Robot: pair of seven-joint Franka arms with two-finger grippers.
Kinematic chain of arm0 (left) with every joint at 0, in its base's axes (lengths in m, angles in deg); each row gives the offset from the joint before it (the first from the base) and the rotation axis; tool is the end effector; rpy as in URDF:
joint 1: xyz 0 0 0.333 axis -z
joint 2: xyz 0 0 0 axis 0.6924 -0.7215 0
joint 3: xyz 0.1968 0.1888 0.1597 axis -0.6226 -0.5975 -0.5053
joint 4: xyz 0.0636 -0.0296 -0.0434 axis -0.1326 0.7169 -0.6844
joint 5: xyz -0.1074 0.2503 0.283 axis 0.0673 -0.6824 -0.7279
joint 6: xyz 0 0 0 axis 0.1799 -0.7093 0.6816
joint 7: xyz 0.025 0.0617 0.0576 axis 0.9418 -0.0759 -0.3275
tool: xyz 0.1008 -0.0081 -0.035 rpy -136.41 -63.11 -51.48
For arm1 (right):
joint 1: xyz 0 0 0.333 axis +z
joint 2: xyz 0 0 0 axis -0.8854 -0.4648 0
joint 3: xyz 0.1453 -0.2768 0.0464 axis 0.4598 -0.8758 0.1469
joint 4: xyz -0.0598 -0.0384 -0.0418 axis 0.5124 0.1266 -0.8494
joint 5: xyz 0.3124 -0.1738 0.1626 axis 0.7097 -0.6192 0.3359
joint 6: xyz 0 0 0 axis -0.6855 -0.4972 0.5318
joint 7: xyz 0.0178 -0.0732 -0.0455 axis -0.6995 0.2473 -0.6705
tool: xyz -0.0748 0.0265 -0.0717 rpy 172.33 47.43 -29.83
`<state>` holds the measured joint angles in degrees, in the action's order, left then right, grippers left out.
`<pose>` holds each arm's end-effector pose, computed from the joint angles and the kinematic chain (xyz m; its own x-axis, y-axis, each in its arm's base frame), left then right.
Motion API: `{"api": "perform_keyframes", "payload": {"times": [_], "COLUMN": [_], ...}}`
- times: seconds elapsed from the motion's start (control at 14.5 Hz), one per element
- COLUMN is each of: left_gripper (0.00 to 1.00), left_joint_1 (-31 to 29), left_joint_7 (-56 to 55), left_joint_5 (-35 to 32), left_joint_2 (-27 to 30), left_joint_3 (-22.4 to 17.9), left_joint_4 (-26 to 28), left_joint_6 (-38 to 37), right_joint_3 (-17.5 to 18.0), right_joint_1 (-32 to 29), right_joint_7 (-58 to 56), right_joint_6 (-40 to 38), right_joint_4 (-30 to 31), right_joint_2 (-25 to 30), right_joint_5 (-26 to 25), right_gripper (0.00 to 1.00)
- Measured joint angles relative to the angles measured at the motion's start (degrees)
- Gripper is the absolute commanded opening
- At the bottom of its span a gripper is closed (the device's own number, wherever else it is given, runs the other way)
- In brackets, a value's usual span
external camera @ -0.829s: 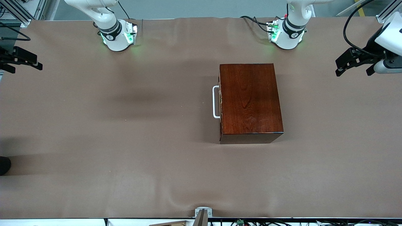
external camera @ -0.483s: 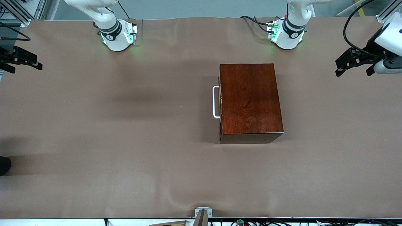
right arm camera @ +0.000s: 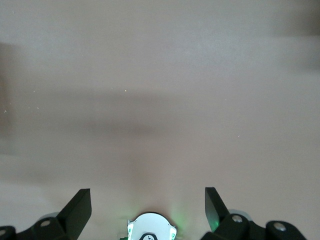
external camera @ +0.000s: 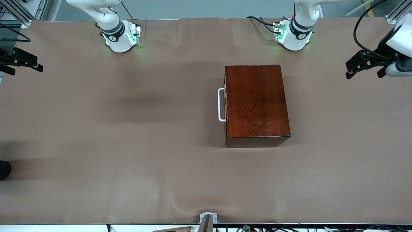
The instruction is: Open drawer, take yellow block, close drawer
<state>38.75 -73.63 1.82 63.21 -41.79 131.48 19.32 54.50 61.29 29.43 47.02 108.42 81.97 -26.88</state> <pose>0.5304 -0.0540 0.6665 0.9970 0.0450 0.0633 0.0463 -0.9988 -0.0186 0.5237 -0.0454 0.6490 0.9872 0.0784 -0.1390 0.0679 -0.9946 -0.0786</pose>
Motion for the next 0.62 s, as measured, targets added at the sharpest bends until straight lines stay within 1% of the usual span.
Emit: {"api": "perform_keyframes", "payload": {"times": [0.14,0.21,0.41,0.62], "left_gripper": [1.00,1.00,1.00,1.00], "left_joint_1": [-0.1,0.2,1.6,2.1], "left_joint_7": [-2.8,-5.7,-12.4,-15.2], "left_joint_5": [0.0,0.0,-0.1,-0.9], "left_joint_2": [0.0,0.0,-0.8,-3.7], "left_joint_3": [0.4,1.4,6.6,12.1], "left_joint_4": [0.0,0.0,0.0,0.0], "left_joint_6": [0.0,0.0,0.0,0.1], "right_joint_3": [-0.1,-0.1,-0.2,-0.1], "right_joint_1": [0.0,0.0,0.0,-0.1], "right_joint_7": [0.0,0.0,0.0,0.0], "right_joint_6": [-0.1,-0.1,-0.1,0.2], "right_joint_4": [0.0,0.0,0.0,0.0], "right_joint_2": [0.0,0.0,0.0,0.0], "right_joint_5": [0.0,0.0,0.0,0.0], "right_gripper": [1.00,1.00,1.00,1.00]}}
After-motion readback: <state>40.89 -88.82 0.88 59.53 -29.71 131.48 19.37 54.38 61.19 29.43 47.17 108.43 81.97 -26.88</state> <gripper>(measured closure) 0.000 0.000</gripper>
